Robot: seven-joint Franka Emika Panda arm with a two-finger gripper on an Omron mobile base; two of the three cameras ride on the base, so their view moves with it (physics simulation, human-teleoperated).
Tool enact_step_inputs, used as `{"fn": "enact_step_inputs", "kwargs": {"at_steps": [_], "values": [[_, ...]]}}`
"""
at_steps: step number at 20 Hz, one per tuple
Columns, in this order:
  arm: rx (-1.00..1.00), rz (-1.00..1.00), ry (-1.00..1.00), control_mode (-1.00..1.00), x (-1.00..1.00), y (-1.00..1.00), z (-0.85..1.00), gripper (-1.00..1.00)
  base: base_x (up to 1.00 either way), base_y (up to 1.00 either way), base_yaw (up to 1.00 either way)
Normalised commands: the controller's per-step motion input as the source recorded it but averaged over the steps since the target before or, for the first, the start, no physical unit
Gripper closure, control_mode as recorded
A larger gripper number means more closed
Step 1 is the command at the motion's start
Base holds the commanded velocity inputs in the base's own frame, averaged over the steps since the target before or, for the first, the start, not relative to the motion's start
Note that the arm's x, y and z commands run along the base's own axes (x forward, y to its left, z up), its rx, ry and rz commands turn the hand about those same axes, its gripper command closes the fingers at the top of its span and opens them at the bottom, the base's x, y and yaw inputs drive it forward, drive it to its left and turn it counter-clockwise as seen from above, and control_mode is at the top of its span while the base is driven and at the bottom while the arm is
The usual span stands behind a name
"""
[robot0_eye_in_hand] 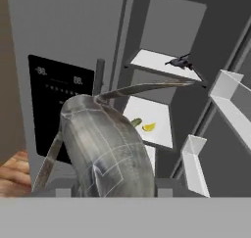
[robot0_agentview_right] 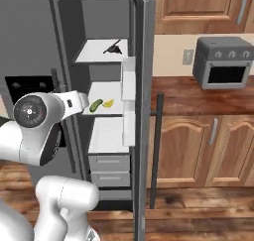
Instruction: Gather the lemon wedge and cucumber from the fridge and place them on a tray on the dining counter. Then gather the fishs from the fridge and place them on the other tray.
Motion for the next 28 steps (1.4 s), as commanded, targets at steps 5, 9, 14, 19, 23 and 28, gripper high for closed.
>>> {"fn": "enact_step_inputs", "kwargs": {"at_steps": [5, 9, 14, 19, 23, 28], "values": [[0.00, 0.00, 0.00, 1.00, 0.00, 0.00, 0.00, 1.00, -1.00, -0.10, -0.01], [0.00, 0.00, 0.00, 1.00, 0.00, 0.00, 0.00, 1.00, -1.00, -0.22, -0.02], [0.00, 0.00, 0.00, 1.00, 0.00, 0.00, 0.00, 1.00, -1.00, -0.35, 0.00], [0.00, 0.00, 0.00, 1.00, 0.00, 0.00, 0.00, 1.00, -1.00, -0.32, 0.00], [0.00, 0.00, 0.00, 1.00, 0.00, 0.00, 0.00, 1.00, -1.00, -0.26, -0.01], [0.00, 0.00, 0.00, 1.00, 0.00, 0.00, 0.00, 1.00, -1.00, -0.23, -0.01]]}}
